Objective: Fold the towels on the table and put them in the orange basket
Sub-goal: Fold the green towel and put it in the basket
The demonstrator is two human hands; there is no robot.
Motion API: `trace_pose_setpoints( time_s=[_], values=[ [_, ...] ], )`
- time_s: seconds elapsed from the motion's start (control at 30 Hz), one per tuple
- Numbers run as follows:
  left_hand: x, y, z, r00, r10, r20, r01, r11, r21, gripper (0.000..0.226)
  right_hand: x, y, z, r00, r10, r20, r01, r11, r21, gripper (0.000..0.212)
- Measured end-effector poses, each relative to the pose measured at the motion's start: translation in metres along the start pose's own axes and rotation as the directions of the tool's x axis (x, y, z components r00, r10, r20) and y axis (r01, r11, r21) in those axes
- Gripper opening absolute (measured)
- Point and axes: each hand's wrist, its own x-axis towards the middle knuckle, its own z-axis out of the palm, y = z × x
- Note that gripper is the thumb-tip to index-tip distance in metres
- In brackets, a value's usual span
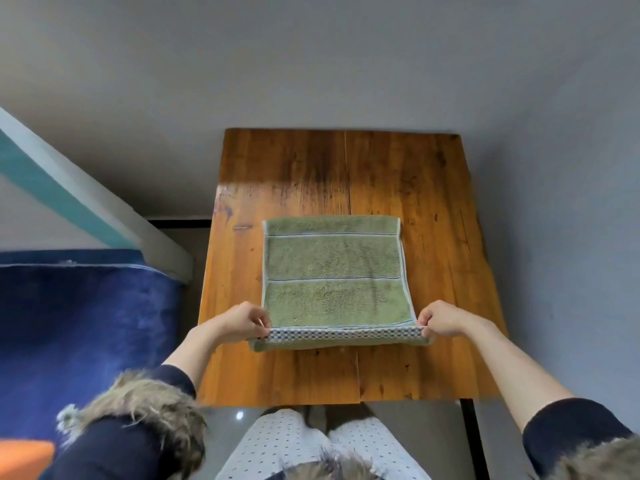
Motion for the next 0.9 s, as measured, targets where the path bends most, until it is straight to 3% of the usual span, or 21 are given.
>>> trace_pose_setpoints(
  time_s=[0.1,0.23,0.33,0.4,0.57,0.9],
  values=[
    [0.003,0.001,-0.011,0.999,0.01,-0.049,-0.012,0.999,-0.032,0.008,0.004,-0.005,-0.009,0.999,-0.019,-0.042,0.022,0.997,0.068,0.007],
    [0.008,0.007,-0.03,0.968,0.041,-0.249,-0.067,0.993,-0.096,0.008,0.014,-0.015,-0.027,0.98,-0.032,-0.198,0.094,0.944,0.316,0.007],
    [0.014,0.013,-0.046,0.922,0.046,-0.384,-0.12,0.978,-0.169,0.009,0.021,-0.024,-0.044,0.964,0.012,-0.267,0.161,0.772,0.615,0.01],
    [0.021,0.017,-0.059,0.883,0.039,-0.467,-0.148,0.969,-0.199,0.008,0.027,-0.031,-0.057,0.951,0.015,-0.309,0.222,0.665,0.713,0.013],
    [0.045,0.032,-0.094,0.814,0.049,-0.578,-0.163,0.975,-0.148,0.011,0.058,-0.048,-0.083,0.92,0.013,-0.392,0.316,0.57,0.759,0.01],
    [0.121,0.034,-0.123,0.806,0.006,-0.591,-0.089,0.99,-0.11,0.011,0.135,-0.065,-0.102,0.854,0.054,-0.517,0.356,0.663,0.658,0.015]
  ],
)
